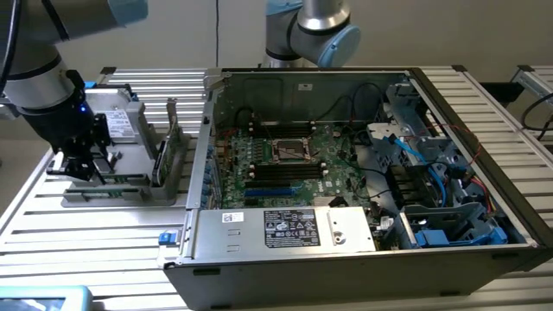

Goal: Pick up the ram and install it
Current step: 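Pick up the ram and move it above insertion slot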

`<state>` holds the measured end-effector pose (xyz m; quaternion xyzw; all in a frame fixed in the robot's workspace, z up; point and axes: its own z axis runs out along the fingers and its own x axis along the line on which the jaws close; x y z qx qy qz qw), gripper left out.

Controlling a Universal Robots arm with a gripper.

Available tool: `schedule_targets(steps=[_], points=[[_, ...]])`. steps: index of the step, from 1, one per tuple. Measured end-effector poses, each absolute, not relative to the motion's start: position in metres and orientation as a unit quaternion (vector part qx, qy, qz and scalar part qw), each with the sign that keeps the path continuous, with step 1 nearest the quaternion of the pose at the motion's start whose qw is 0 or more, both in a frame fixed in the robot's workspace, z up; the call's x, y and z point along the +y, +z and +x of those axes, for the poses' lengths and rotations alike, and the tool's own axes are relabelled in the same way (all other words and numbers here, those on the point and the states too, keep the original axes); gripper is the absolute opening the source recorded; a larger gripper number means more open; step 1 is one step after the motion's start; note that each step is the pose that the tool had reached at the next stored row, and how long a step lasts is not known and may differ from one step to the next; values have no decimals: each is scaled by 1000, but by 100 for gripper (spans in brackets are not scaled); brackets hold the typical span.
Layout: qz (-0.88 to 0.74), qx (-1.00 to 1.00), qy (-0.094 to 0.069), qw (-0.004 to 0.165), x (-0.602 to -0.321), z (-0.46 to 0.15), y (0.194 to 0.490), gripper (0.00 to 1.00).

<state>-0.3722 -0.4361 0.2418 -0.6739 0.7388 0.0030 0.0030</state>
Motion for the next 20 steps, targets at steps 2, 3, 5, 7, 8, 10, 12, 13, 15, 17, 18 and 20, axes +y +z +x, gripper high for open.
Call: schedule_targets(steps=[2,3,5,7,8,10,12,13,15,17,18,20], points=[[-673,739,3,3,-436,-372,238,39],[-673,740,3,3,-436,-372,236,39],[-672,740,3,3,-436,-372,233,39],[-672,741,3,3,-436,-372,229,39],[-672,741,3,3,-436,-372,227,39],[-672,741,3,3,-436,-372,224,39],[-671,741,3,3,-437,-372,220,39],[-671,741,3,3,-437,-372,218,39],[-672,741,3,3,-437,-372,216,39],[-671,741,3,3,-437,-372,214,39],[-671,741,3,3,-437,-372,213,39],[-671,741,3,3,-437,-372,211,39]])
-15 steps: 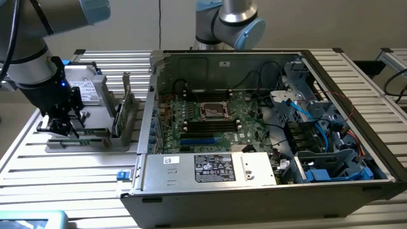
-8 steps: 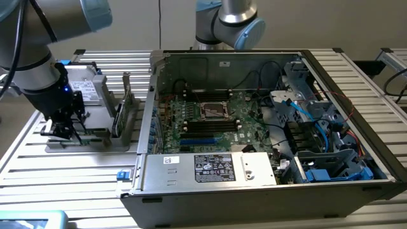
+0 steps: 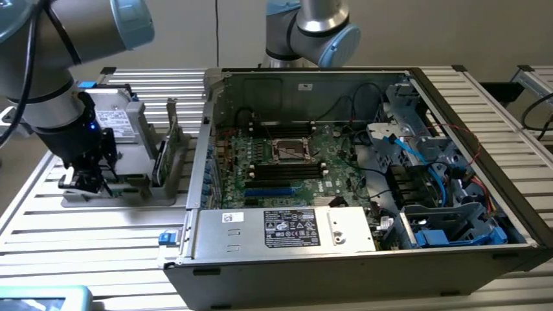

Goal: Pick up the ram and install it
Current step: 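Pick up the ram and move it above insertion slot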

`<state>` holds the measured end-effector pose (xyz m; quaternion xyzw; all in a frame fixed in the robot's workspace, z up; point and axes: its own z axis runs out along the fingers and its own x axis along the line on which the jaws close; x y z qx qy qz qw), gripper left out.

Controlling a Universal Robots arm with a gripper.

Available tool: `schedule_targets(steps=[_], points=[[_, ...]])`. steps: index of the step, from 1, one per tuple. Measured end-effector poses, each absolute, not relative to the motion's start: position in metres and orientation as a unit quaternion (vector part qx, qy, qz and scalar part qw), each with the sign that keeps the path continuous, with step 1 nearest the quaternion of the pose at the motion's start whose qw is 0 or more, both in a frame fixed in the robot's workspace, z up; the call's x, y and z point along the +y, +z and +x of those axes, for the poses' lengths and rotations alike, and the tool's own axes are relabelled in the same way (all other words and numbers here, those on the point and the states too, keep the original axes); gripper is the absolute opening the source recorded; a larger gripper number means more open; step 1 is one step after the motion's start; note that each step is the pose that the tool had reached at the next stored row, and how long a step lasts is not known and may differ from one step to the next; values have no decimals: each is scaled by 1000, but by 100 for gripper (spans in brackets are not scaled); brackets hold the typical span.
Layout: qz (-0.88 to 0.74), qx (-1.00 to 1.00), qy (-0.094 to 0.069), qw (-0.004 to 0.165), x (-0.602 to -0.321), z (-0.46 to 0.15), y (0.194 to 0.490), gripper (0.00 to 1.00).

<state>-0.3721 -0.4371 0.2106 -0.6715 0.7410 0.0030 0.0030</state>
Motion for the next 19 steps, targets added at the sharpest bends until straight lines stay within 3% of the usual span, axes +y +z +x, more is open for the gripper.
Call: schedule_targets(steps=[19], points=[[-671,741,3,3,-436,-372,198,39]])
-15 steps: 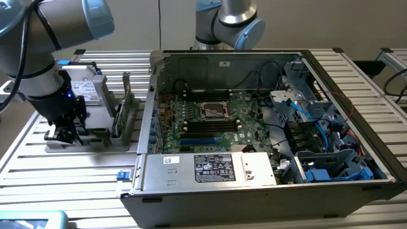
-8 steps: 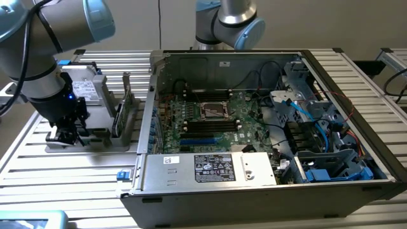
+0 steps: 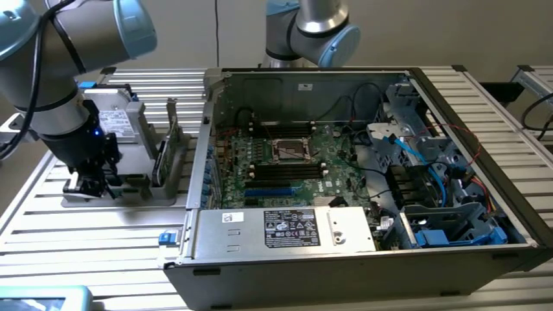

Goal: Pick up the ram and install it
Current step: 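Pick up the ram and move it above insertion slot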

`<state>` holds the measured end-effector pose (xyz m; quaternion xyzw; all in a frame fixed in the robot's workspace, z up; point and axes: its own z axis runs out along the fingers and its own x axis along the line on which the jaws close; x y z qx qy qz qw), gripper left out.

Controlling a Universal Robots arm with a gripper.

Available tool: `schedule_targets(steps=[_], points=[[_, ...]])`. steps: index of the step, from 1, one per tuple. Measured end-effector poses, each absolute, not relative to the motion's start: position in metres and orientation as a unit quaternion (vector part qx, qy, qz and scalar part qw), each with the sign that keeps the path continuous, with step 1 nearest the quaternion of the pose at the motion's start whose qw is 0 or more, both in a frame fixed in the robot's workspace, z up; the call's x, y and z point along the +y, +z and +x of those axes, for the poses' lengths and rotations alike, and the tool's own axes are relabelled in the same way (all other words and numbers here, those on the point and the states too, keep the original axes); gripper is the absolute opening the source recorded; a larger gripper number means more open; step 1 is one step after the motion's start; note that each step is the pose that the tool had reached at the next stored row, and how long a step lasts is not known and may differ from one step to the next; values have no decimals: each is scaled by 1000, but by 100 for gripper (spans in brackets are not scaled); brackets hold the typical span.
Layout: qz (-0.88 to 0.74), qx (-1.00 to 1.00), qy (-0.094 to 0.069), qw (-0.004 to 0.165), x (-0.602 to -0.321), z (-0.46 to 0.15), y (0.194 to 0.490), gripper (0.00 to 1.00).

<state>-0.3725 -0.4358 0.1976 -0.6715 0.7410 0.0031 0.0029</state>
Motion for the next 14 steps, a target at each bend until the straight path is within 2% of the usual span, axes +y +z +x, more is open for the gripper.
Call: schedule_targets(steps=[1,3,4,7,14], points=[[-671,741,3,3,-436,-372,197,39],[-671,741,3,3,-436,-373,196,30],[-671,741,3,3,-436,-373,196,30],[-671,741,3,3,-436,-373,205,14],[-672,741,3,3,-436,-373,237,14]])
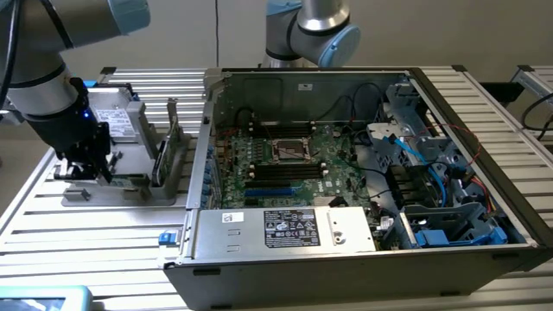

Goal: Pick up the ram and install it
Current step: 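Pick up the ram and move it above insertion slot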

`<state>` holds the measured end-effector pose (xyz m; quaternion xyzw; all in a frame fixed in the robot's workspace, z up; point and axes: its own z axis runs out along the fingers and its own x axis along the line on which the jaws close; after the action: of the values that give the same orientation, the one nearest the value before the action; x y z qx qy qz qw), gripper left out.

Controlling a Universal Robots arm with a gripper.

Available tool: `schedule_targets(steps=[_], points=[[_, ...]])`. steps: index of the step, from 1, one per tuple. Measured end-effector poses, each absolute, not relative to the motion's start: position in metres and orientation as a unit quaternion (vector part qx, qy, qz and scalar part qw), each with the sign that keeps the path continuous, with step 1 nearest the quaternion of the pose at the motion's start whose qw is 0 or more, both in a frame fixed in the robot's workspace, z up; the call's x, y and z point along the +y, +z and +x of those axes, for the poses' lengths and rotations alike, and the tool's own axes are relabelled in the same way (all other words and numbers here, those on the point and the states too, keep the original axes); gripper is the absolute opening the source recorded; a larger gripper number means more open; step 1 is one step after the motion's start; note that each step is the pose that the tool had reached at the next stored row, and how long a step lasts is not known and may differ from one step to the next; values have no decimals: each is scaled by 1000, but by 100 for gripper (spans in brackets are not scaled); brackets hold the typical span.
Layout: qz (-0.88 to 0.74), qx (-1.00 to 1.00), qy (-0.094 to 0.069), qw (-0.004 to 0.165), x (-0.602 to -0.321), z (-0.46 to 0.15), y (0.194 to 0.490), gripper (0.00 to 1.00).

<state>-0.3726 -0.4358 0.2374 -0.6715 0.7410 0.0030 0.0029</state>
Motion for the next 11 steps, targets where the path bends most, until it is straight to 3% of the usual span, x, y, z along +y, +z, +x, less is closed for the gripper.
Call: schedule_targets(steps=[11], points=[[-690,724,0,6,-437,-373,281,14]])
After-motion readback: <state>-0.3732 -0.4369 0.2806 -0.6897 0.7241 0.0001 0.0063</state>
